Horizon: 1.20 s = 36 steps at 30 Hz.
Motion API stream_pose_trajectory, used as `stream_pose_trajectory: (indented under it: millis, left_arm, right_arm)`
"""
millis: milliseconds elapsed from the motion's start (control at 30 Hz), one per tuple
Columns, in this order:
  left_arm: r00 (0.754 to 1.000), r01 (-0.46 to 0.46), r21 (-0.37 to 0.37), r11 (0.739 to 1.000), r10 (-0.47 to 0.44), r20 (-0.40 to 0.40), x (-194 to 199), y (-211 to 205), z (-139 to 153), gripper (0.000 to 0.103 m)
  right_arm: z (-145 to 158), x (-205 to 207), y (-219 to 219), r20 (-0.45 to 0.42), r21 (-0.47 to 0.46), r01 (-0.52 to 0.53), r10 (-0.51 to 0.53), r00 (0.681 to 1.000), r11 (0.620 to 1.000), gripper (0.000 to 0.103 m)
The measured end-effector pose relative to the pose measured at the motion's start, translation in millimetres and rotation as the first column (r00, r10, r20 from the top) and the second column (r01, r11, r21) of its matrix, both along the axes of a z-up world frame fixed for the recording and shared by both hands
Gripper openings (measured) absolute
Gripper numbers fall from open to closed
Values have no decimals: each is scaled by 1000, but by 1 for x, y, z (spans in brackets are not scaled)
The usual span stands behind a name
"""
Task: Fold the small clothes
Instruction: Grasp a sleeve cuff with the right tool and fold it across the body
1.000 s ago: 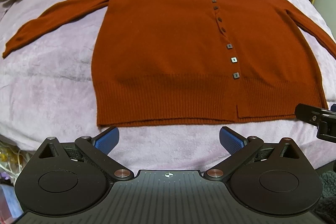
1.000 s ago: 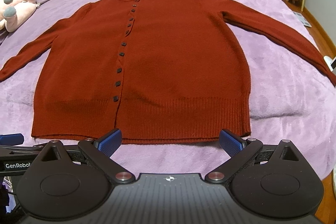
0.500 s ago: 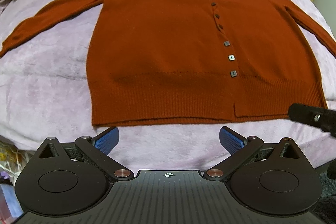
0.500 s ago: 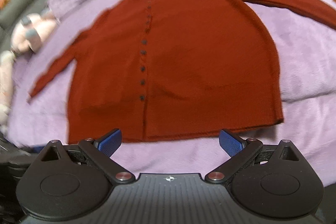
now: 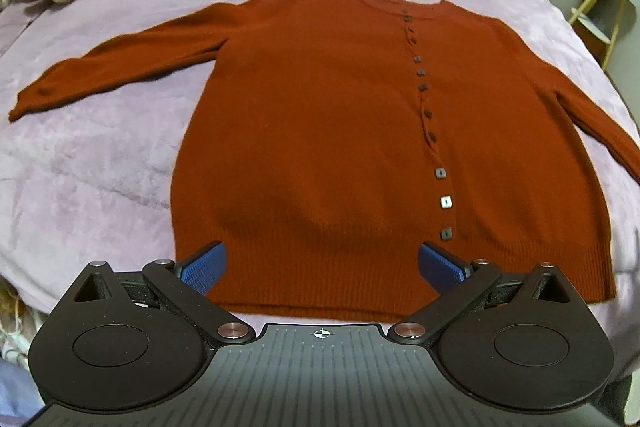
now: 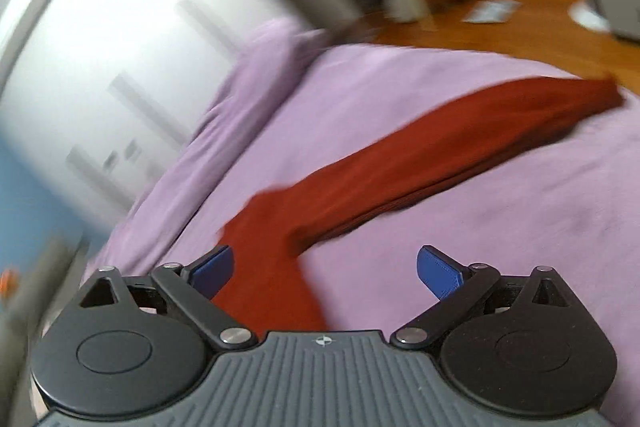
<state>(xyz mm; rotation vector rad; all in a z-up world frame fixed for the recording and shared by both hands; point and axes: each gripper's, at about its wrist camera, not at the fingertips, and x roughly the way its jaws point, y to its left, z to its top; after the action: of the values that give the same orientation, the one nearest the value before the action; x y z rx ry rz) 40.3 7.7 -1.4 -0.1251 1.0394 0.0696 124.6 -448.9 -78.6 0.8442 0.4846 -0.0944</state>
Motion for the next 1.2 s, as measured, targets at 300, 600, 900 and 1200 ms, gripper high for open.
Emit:
stream_pose_trajectory:
  millis: [300, 600, 900, 1200]
  left_arm:
    - [1000, -15, -48, 999, 16, 17, 21, -12, -6, 103]
    - [1000, -25, -84, 996, 26, 5, 35, -17, -13, 103]
    - [995, -5, -163, 987, 20, 93, 55, 2, -1, 101]
    - [961, 96, -297, 950, -11, 277, 113, 10, 13, 101]
  right_arm:
    - [-72, 16, -92, -82, 198, 343, -333, 939, 918, 57]
    - [-95, 36, -117, -129, 265, 399, -378, 917, 878, 7]
    - [2, 115, -33, -91, -408, 216, -275, 957, 887, 6]
    - [39, 170, 192, 56, -513, -401, 496, 867, 759, 11]
